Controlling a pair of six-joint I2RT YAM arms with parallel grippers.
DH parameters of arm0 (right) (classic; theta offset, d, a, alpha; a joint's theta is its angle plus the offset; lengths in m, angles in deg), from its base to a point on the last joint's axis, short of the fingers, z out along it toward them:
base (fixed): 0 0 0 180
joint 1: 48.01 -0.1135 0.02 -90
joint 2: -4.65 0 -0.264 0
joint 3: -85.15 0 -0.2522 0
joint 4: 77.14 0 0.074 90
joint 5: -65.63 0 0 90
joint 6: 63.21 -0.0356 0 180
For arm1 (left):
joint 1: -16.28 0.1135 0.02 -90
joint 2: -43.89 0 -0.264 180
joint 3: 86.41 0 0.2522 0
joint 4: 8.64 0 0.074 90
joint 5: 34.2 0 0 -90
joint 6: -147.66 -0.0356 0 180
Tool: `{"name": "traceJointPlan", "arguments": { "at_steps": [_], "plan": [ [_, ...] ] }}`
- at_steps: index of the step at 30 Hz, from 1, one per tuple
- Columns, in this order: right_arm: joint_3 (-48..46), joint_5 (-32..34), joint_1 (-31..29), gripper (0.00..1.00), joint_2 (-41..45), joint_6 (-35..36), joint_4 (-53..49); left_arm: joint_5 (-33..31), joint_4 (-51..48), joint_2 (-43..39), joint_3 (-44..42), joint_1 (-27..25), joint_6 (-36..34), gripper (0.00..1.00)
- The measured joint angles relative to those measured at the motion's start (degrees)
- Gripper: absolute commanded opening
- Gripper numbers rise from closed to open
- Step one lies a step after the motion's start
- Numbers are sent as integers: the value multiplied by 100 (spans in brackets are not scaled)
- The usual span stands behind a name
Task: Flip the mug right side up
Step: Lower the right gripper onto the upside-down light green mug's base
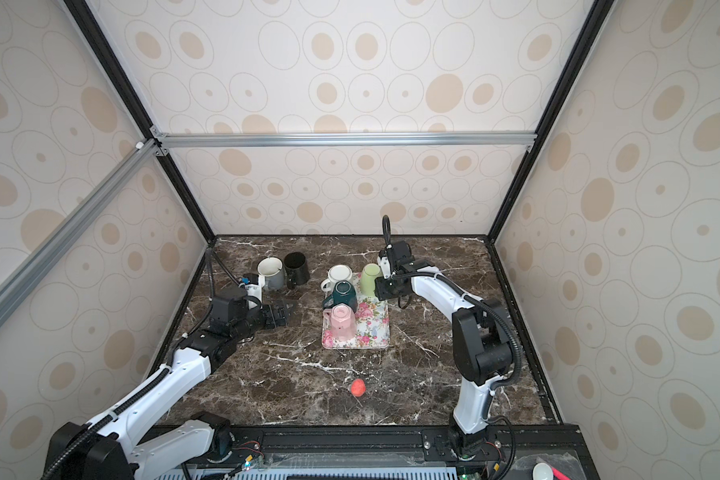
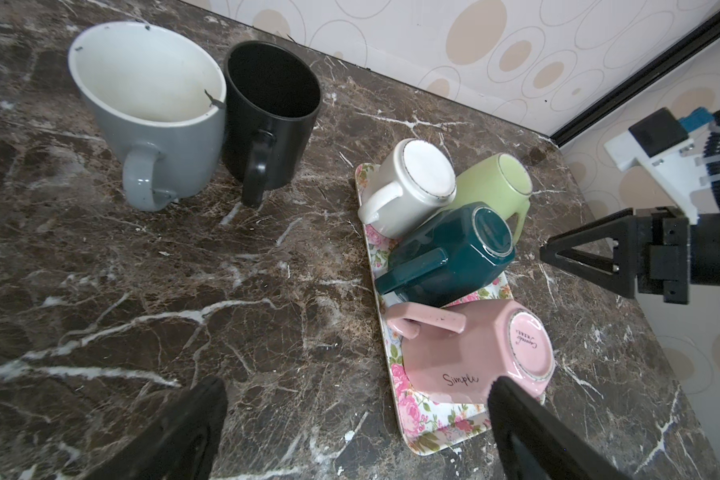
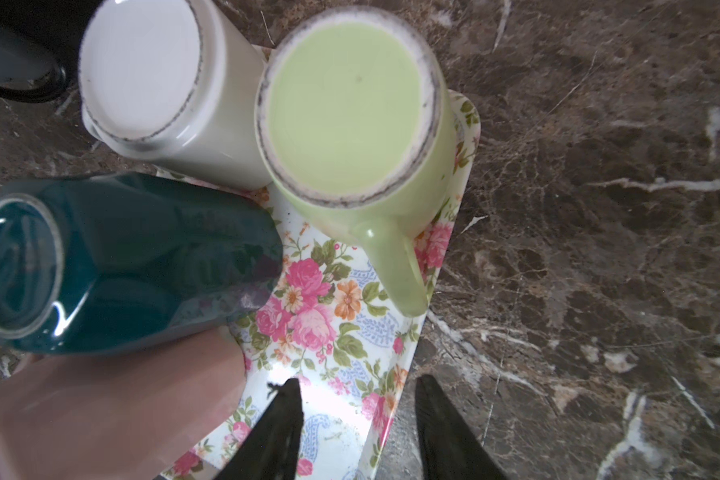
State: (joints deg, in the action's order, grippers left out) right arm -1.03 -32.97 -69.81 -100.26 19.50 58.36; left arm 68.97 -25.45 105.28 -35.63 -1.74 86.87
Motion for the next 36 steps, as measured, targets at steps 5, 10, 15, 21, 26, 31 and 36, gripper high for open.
{"name": "traceJointPlan", "arguments": {
  "at_steps": [5,10,15,21,26,31,36],
  "plan": [
    [55,144,0,40,-223,122,70,76,85,435,219,-70,57,98],
    [258,358,0,40,-522,247,74,103,184,551,387,-109,98,98],
    [472,474,0,40,-693,378,81,144,411,625,444,-114,120,98],
    [544,450,0,40,-737,595,170,205,575,898,579,-114,118,98],
    [715,428,0,38,-846,721,111,291,649,999,581,-114,120,98],
    [953,450,-42,37,-990,890,-26,348,728,1005,581,-118,120,98],
    [1137,629,-188,32,-1128,1019,-197,352,739,984,577,-118,125,98]
  ]
}}
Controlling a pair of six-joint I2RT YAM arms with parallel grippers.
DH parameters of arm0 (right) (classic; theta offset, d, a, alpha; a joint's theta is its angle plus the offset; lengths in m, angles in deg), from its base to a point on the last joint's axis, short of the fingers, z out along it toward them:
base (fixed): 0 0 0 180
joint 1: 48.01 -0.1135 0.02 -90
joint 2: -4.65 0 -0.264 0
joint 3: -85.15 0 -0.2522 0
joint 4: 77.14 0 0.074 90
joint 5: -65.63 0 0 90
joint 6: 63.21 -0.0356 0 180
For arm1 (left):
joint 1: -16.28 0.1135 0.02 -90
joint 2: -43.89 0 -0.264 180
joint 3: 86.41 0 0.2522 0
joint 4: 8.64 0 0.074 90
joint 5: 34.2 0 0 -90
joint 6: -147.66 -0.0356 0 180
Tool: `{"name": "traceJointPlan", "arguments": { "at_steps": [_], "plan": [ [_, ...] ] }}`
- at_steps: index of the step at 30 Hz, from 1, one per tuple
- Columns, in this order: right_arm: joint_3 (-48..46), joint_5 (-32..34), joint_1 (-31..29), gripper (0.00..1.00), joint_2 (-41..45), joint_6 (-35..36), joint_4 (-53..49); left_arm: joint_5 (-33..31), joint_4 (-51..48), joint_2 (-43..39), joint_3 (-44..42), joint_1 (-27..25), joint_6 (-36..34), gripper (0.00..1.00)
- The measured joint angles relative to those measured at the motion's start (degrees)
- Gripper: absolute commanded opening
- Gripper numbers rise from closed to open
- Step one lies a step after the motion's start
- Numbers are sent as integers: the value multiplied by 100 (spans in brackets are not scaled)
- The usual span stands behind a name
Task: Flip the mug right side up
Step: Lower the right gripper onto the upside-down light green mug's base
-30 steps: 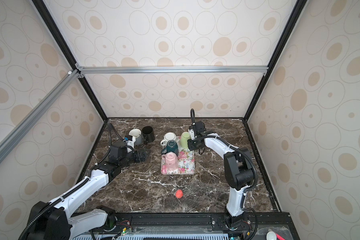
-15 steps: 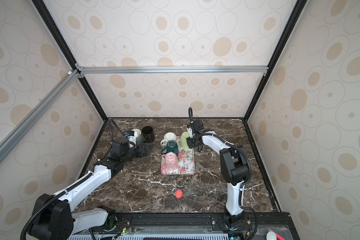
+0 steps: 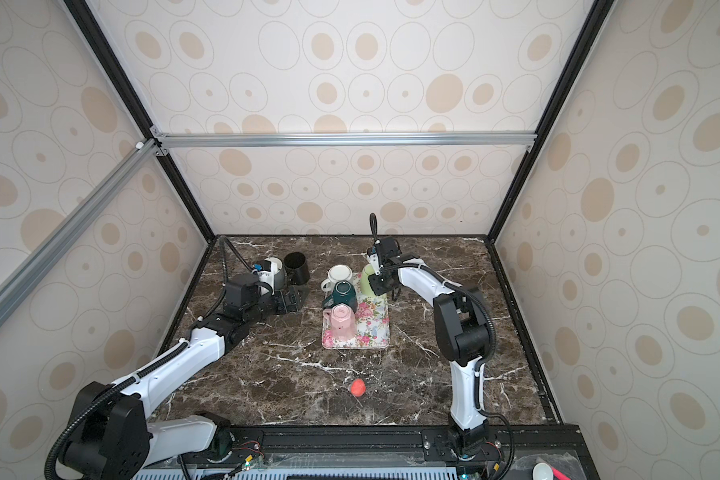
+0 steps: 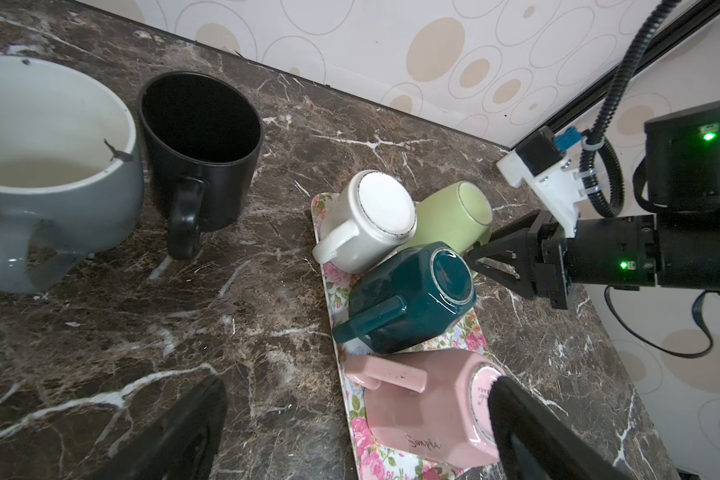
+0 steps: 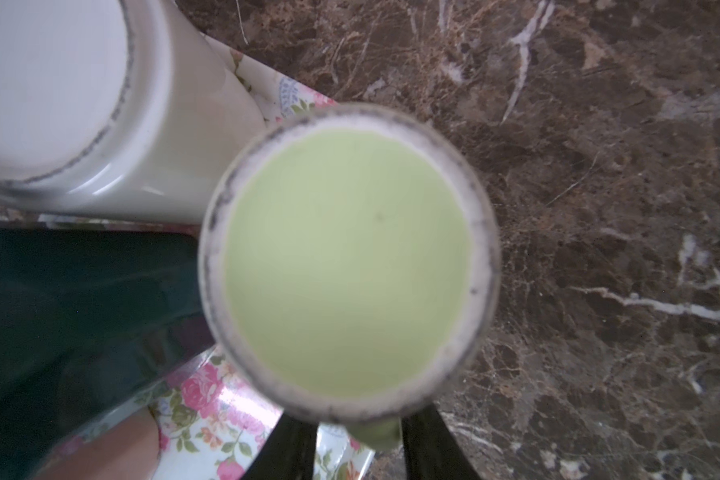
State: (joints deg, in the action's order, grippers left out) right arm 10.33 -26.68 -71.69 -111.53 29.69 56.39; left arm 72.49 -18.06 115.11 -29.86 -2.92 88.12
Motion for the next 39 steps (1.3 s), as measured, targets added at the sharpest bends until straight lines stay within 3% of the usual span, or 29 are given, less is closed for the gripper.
{"name": "traceJointPlan", "arguments": {
  "at_steps": [15,39],
  "plan": [
    [636,688,-289,22,-435,76,-533,4,105,-66,-13,-4,17,98],
    [1445,1093,-332,12,-839,-249,-1292,96,203,-68,-35,-4,44,98]
  ]
}}
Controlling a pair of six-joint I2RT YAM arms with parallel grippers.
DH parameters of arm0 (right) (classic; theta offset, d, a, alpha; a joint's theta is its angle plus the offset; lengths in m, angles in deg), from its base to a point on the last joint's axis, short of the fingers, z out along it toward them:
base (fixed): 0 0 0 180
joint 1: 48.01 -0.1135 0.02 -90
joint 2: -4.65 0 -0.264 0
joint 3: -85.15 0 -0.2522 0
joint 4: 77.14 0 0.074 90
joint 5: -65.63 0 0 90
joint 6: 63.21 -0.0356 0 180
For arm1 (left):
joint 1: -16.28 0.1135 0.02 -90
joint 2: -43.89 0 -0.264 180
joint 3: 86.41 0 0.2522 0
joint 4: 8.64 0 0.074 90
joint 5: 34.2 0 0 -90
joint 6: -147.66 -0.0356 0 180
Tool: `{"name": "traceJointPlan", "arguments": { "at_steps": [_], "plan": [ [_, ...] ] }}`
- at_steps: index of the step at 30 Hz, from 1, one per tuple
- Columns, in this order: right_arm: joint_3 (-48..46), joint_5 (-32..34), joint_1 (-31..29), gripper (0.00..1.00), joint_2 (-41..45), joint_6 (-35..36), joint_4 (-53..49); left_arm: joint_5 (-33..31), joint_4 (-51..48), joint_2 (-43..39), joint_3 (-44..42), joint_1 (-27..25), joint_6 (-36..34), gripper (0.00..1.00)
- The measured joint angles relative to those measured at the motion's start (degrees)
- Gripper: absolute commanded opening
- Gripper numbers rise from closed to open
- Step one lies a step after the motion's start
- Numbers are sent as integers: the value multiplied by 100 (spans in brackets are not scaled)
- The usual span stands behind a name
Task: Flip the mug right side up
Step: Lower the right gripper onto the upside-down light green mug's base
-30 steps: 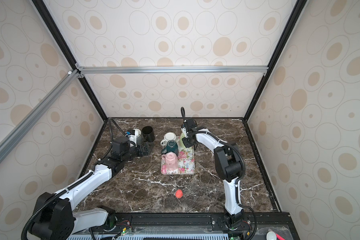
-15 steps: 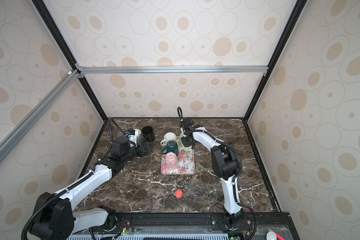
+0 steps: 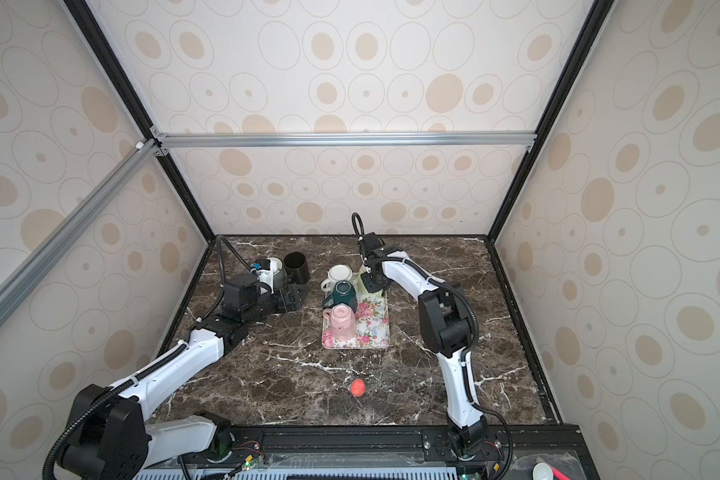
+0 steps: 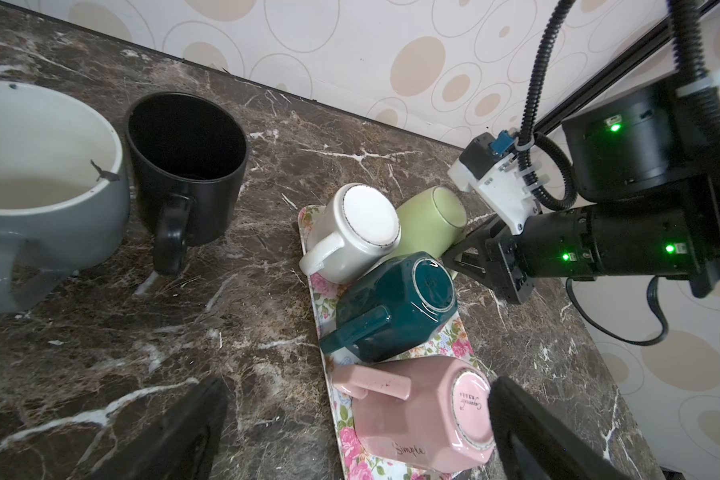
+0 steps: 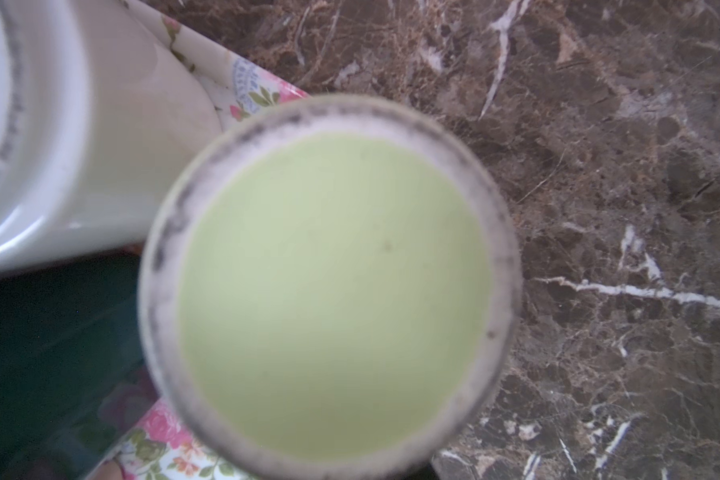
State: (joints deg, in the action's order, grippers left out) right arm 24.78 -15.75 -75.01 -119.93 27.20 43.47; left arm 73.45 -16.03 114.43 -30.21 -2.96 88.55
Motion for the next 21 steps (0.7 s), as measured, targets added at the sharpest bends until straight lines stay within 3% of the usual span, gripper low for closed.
{"name": "traceJointPlan", "arguments": {
  "at_steps": [21],
  "plan": [
    [74,37,-4,0,-37,-122,-81,2,9,0,-28,0,2,98]
  ]
}}
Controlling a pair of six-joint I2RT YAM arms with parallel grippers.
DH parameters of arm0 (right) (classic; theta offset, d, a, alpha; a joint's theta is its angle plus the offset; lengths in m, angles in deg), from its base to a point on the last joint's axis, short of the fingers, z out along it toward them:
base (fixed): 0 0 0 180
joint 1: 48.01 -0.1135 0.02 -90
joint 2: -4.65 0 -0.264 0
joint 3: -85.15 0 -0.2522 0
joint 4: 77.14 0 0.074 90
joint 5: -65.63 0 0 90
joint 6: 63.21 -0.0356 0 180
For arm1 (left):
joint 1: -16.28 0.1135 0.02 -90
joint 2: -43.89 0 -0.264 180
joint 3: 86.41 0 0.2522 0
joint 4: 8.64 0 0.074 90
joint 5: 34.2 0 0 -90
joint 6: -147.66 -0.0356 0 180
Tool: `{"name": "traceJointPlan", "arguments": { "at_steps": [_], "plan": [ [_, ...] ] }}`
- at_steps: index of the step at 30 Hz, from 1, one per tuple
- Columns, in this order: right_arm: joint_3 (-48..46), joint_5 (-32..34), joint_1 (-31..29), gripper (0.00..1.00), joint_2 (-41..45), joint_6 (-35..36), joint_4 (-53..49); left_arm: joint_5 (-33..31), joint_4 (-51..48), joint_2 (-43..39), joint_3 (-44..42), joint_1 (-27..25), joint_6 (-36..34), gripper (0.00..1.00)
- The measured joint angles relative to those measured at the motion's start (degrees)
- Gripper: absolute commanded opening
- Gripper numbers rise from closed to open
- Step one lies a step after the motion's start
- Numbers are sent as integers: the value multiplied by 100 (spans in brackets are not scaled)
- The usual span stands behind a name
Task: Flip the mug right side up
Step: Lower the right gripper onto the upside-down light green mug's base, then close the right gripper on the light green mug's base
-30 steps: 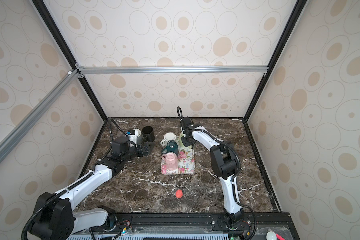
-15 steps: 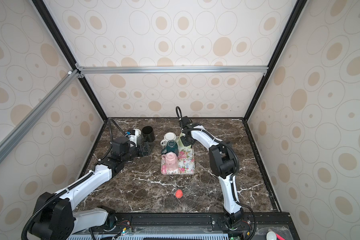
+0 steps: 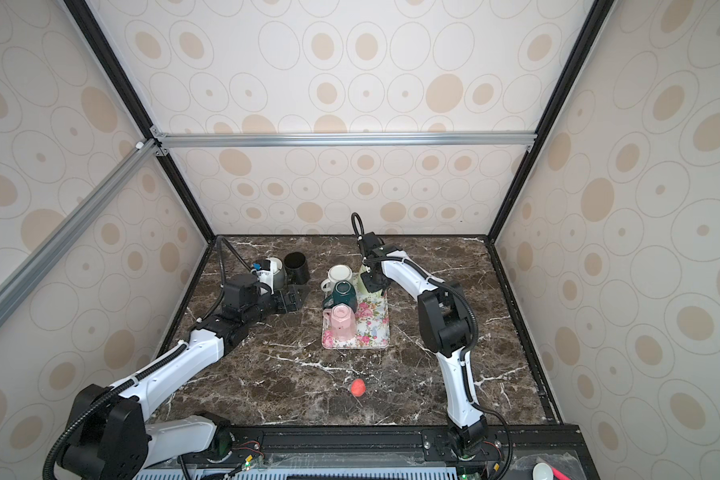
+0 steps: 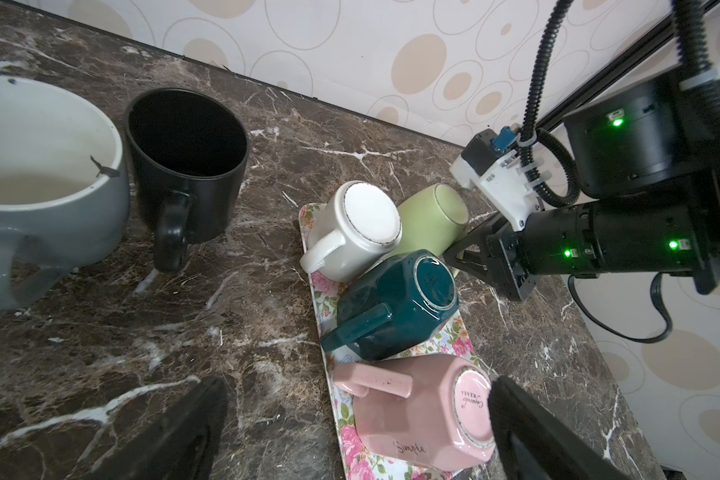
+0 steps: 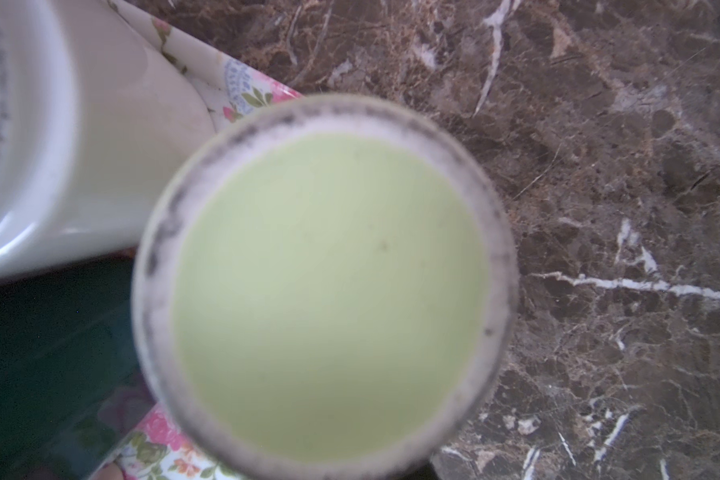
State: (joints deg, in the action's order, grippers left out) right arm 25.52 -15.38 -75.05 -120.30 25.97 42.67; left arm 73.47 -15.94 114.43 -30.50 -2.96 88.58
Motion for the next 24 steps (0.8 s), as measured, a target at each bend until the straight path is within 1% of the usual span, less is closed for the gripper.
{"name": "traceJointPlan", "arguments": {
  "at_steps": [15,24],
  "plan": [
    [-4,-39,0,0,2,-98,-2,26,35,0,-2,0,37,98],
    [-197,-144,0,0,118,-199,164,33,39,17,-4,0,42,98]
  ]
}}
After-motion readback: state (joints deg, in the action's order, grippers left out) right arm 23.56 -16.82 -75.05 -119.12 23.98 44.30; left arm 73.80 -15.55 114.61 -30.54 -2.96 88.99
